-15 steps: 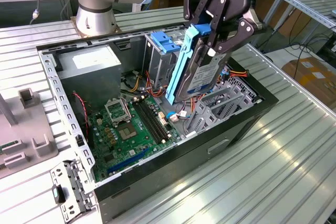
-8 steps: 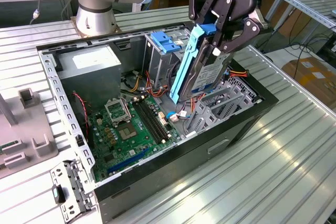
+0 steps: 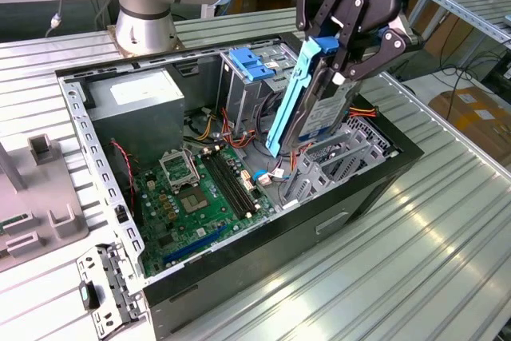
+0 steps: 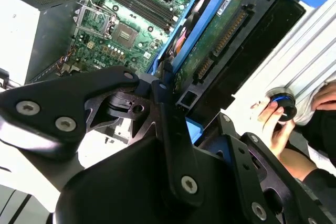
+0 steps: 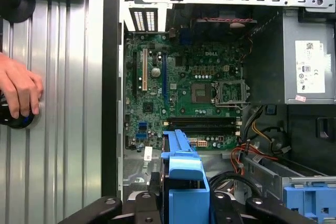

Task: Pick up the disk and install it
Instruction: 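Pick up the disk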

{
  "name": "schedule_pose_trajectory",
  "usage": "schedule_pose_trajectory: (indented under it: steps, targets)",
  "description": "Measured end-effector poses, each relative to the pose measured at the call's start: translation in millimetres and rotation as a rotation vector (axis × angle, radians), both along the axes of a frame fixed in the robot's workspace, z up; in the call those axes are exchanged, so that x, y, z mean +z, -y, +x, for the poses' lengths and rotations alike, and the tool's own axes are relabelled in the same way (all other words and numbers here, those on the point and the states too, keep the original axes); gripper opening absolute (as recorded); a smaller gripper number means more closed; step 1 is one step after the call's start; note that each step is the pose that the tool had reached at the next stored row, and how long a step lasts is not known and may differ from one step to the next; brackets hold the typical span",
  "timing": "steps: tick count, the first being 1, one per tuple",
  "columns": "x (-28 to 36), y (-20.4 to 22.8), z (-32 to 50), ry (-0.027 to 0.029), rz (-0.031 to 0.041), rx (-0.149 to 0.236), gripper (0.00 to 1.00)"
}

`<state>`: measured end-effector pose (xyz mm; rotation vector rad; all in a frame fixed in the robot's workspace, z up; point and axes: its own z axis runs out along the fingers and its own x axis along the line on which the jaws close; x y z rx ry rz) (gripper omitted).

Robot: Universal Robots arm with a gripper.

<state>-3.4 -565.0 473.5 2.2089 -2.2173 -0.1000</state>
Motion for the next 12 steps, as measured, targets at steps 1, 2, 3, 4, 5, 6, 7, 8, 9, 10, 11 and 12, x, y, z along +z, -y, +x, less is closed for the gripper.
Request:
schedule_pose_trajectory:
  steps: [1, 2, 3, 4, 5, 6, 7, 8, 9, 10, 11, 12]
  targets:
    - [0.0, 1.2, 1.7, -0.0001, 0.0, 0.0, 0.37]
    - [0.0, 2.6, 3.4, -0.0002, 0.0, 0.0, 0.37]
    - [-0.1, 3.5, 4.5, -0.0002, 0.0, 0.0, 0.37]
    - [-0.1, 4.3, 5.5, -0.0003, 0.0, 0.0, 0.37]
    - [-0.1, 5.2, 6.6, -0.0003, 0.0, 0.0, 0.37]
    - [-0.1, 5.9, 7.7, -0.0004, 0.0, 0.0, 0.37]
    - [-0.2, 7.2, 10.0, -0.0005, 0.0, 0.0, 0.37]
    - [-0.2, 8.0, 11.7, -0.0006, 0.0, 0.0, 0.37]
    - [-0.2, 8.5, 12.9, -0.0007, -0.0001, 0.0, 0.37]
    - [-0.3, 9.0, 14.4, -0.0007, 0.0, 0.001, 0.37]
    - [-0.3, 9.3, 15.5, -0.0008, -0.0001, 0.001, 0.37]
    - [-0.3, 9.8, 16.7, -0.0009, -0.0001, 0.001, 0.37]
